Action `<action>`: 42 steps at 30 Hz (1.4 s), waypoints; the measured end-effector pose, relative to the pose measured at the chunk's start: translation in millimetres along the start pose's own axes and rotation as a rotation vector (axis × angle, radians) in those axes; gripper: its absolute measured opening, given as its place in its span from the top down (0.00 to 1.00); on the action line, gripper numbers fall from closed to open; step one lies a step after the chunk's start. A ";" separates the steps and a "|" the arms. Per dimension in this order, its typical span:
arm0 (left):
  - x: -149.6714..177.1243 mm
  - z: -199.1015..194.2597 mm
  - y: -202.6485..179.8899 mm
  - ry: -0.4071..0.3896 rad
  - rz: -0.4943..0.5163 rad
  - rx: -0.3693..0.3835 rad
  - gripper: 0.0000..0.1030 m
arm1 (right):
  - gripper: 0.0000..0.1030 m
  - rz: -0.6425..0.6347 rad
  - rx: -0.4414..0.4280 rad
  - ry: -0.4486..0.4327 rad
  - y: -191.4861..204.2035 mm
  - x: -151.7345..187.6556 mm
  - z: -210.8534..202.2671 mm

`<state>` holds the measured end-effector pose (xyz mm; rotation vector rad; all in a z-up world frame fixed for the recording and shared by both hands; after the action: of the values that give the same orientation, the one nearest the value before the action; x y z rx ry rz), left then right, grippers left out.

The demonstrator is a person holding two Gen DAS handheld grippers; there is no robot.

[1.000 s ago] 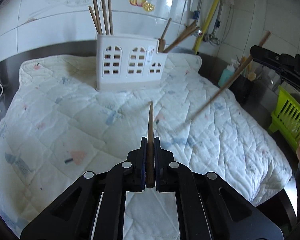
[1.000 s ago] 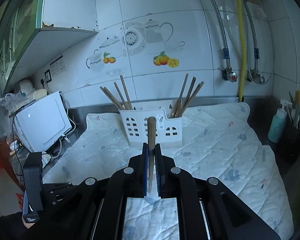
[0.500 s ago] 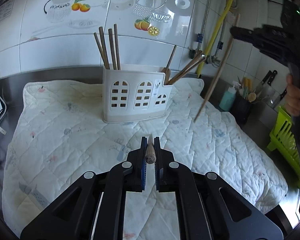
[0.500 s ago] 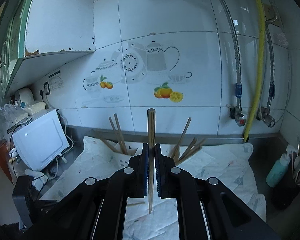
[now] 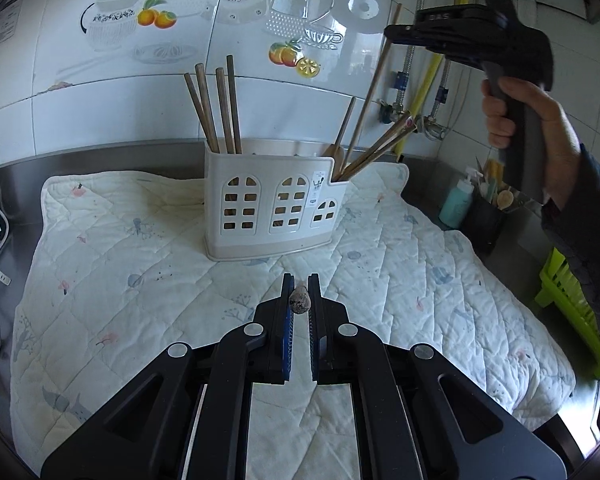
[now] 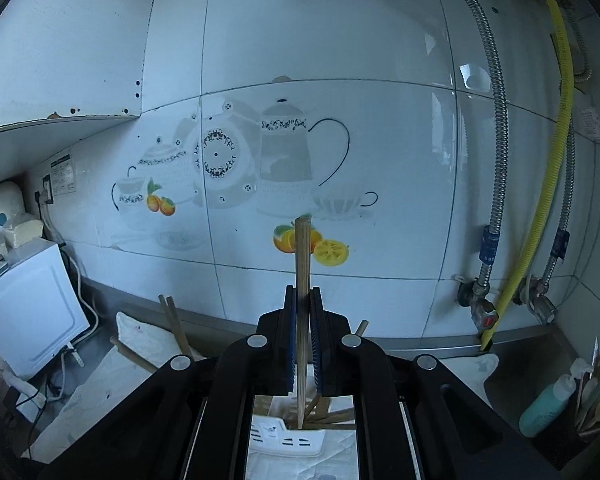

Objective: Organize utensils
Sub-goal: 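Lift the chopstick over the white holder with the left gripper while the right gripper drops its chopstick in, then lower the chopstick into the white holder and open the left gripper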

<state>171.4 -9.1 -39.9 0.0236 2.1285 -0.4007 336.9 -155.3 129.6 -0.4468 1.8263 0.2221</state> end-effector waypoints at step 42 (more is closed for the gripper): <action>-201.6 -16.3 -21.7 -0.290 0.080 -0.067 0.95 | 0.34 0.075 -0.014 0.082 6.6 176.0 -118.9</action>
<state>267.4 2.6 139.0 0.0114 1.8469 -0.2674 186.9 -226.8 -2.9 -0.4019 1.9246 0.2718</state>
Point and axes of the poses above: each gripper's, at about its wrist camera, not at the fingertips, and z roughly the way its jaws point, y to its left, x to its underside, the point moved 7 cm from there along z, roughly the way its jaws point, and after that the axes turned 6 degrees about -z, right-handed, at the moved point
